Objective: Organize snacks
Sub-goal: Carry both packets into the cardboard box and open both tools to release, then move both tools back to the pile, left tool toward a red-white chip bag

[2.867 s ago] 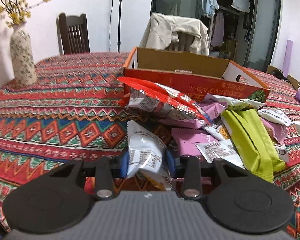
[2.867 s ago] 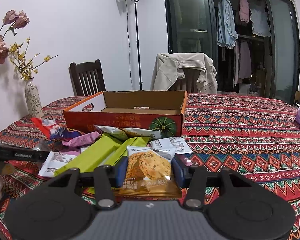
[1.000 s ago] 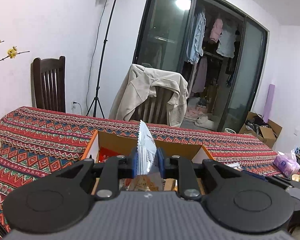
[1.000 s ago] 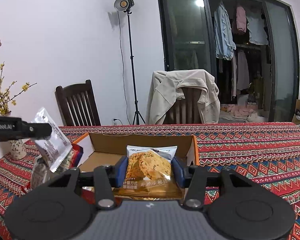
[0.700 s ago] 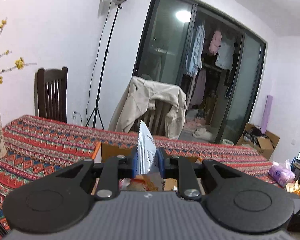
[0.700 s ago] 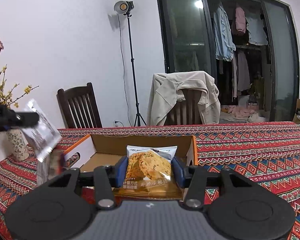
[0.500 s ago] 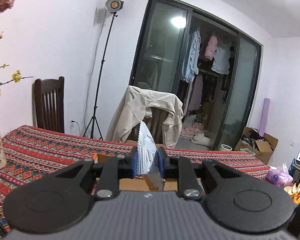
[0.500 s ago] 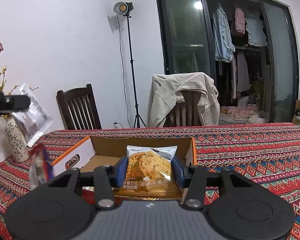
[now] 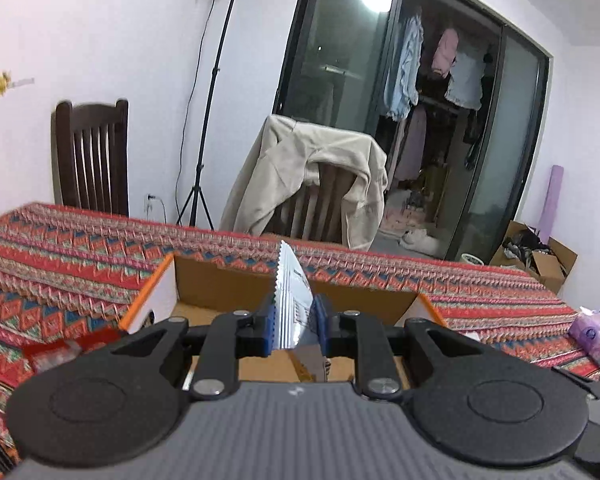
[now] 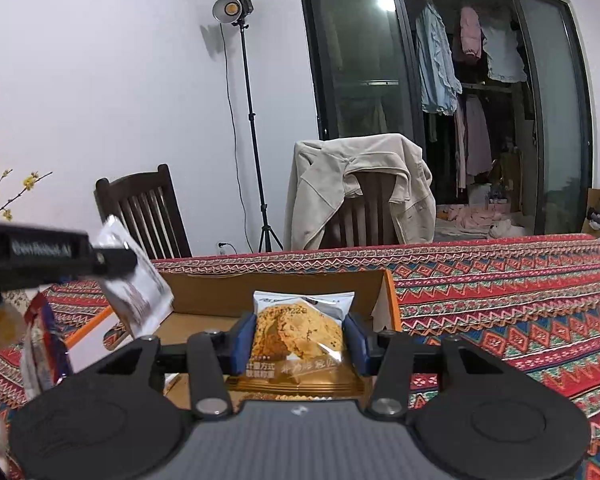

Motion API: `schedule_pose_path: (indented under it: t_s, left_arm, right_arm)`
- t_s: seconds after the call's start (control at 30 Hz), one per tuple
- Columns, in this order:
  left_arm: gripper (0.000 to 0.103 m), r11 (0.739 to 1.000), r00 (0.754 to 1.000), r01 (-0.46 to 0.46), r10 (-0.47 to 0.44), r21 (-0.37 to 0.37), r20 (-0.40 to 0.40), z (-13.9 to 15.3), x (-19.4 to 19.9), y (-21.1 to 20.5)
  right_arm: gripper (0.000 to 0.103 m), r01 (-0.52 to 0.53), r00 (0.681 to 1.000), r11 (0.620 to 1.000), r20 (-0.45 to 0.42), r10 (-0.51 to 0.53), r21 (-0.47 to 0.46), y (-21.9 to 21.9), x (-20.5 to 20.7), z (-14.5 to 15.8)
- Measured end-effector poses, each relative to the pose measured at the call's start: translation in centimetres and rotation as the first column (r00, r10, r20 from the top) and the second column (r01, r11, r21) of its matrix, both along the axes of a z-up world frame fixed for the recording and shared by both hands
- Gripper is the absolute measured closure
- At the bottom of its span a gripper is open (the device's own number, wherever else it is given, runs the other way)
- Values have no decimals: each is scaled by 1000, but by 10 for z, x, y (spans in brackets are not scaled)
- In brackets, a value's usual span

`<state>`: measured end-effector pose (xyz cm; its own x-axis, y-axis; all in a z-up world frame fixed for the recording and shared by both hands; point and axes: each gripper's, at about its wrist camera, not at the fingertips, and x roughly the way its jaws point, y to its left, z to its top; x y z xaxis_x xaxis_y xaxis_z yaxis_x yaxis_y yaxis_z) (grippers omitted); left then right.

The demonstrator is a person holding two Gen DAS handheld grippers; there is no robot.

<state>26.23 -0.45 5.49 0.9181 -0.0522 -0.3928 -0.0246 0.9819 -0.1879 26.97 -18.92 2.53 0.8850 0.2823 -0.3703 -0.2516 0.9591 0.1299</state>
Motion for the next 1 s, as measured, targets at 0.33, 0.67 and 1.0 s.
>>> schedule_pose_path:
  t_s: [0.33, 0.67, 1.0]
  left_arm:
    - [81, 1000, 999, -10, 11, 23, -41, -21, 4, 4]
    - [0, 995, 995, -93, 91, 41, 35, -13, -13, 4]
    - [0, 994, 991, -99, 96, 35, 90, 13, -30, 3]
  right_arm:
    - [52, -1, 1000, 999, -30, 0, -42, 10, 6, -17]
    - [0, 10, 1000, 999, 0, -10, -31, 4, -2, -19]
    - [0, 22, 999, 999, 35, -21, -30, -3, -19, -6]
